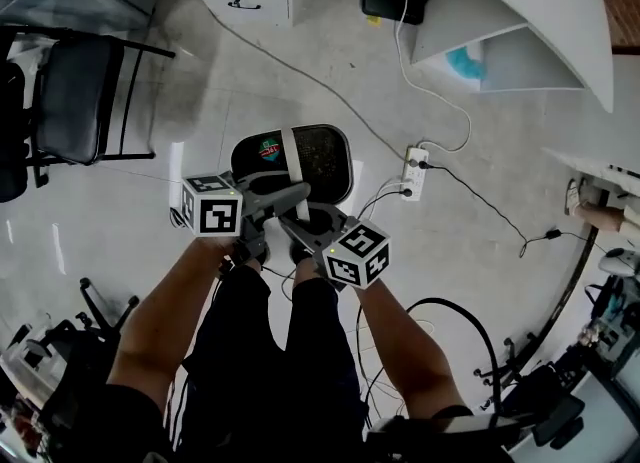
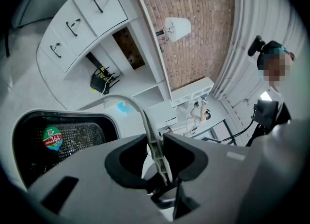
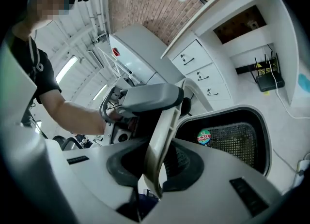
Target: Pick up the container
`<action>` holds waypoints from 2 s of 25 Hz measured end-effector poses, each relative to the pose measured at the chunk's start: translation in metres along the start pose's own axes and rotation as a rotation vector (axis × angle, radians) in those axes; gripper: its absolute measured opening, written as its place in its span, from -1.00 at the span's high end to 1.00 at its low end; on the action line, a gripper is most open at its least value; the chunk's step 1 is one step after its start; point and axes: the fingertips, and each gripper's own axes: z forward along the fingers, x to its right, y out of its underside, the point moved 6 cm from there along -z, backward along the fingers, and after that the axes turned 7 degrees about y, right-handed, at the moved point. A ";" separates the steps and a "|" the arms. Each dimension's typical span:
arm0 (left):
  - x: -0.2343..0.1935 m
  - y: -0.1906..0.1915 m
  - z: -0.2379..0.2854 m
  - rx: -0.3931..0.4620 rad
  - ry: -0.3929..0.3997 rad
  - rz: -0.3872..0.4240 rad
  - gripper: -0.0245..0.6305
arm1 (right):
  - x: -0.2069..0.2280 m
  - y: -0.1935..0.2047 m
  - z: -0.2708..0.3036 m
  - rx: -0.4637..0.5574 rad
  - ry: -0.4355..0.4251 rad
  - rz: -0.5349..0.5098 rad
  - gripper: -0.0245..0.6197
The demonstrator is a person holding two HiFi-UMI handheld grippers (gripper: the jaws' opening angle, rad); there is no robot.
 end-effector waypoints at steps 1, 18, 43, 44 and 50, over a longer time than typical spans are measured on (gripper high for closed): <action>0.015 -0.005 -0.004 0.005 0.010 0.004 0.58 | -0.012 -0.009 -0.007 -0.001 -0.002 -0.007 0.76; 0.229 -0.058 -0.044 0.044 0.074 0.043 0.58 | -0.176 -0.116 -0.120 -0.015 -0.023 -0.052 0.76; 0.367 -0.115 -0.078 0.131 0.084 0.208 0.57 | -0.279 -0.210 -0.186 0.054 -0.107 -0.181 0.75; 0.371 -0.117 -0.077 0.134 0.084 0.209 0.57 | -0.280 -0.211 -0.187 0.053 -0.102 -0.179 0.76; 0.392 -0.127 -0.079 0.130 0.103 0.248 0.56 | -0.290 -0.225 -0.189 0.080 -0.080 -0.182 0.76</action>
